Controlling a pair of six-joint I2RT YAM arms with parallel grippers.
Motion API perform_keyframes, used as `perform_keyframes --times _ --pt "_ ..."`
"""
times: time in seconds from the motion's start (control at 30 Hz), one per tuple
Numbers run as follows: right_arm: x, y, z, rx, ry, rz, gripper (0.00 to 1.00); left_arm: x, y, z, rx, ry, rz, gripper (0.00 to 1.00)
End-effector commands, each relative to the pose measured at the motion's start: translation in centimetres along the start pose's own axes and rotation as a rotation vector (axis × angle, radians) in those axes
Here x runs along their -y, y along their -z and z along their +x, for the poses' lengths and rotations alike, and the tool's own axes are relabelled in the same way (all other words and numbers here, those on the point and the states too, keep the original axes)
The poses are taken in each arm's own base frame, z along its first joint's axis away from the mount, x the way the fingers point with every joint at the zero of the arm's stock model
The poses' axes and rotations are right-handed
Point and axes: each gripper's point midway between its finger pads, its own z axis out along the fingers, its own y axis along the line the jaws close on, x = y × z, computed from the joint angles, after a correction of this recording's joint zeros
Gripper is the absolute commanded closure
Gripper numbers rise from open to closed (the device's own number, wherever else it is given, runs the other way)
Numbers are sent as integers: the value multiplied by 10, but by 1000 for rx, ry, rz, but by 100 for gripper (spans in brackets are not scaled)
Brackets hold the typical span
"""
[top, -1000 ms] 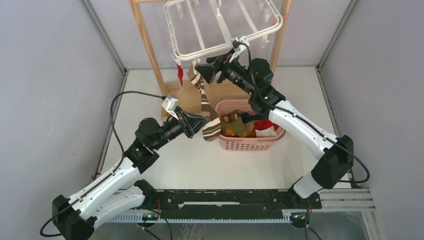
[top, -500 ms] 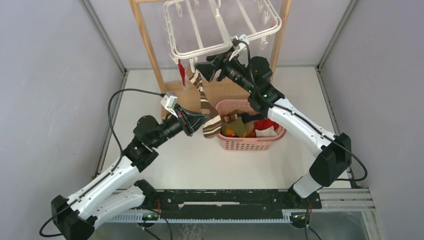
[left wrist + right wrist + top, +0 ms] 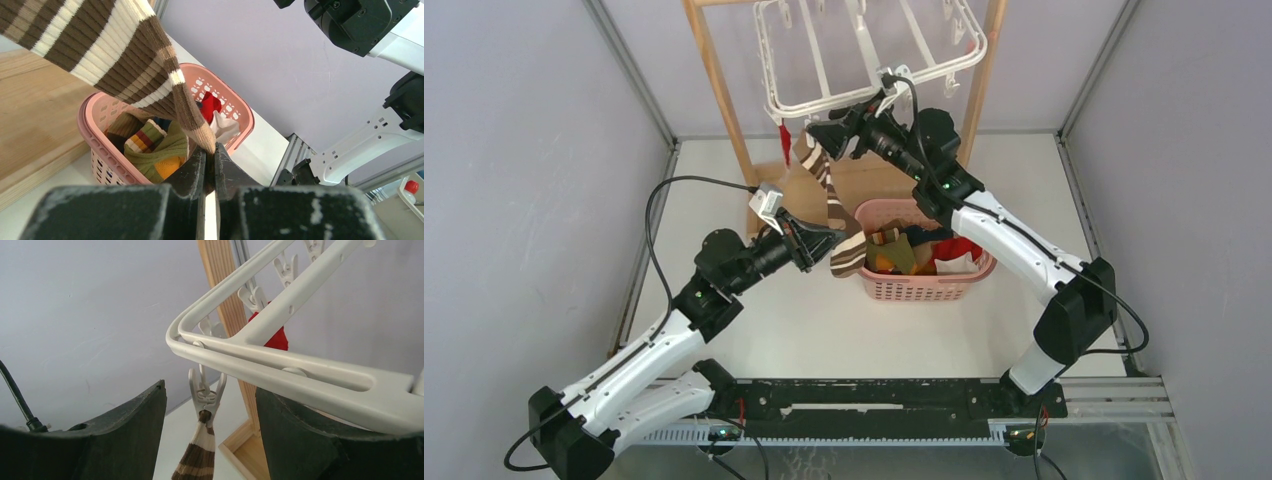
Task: Remove the socks clipped to the hanger
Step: Remove the sock from the hanger.
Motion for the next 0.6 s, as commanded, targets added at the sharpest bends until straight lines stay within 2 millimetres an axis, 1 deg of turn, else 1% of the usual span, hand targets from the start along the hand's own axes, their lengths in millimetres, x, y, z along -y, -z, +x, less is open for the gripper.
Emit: perform_keyframes --times 0.0,0.2,0.33,0.57 --pt "-12 -5 -30 83 9 -37 27 19 -1 -31 68 -53 62 100" --pt "-9 -8 -25 75 2 -27 28 19 -1 -32 70 -54 63 100" --pt "-6 -7 -23 68 -3 -10 20 19 -1 -31 68 -53 64 100" --pt "-2 -6 -22 64 8 34 22 20 -2 -31 66 -52 67 100"
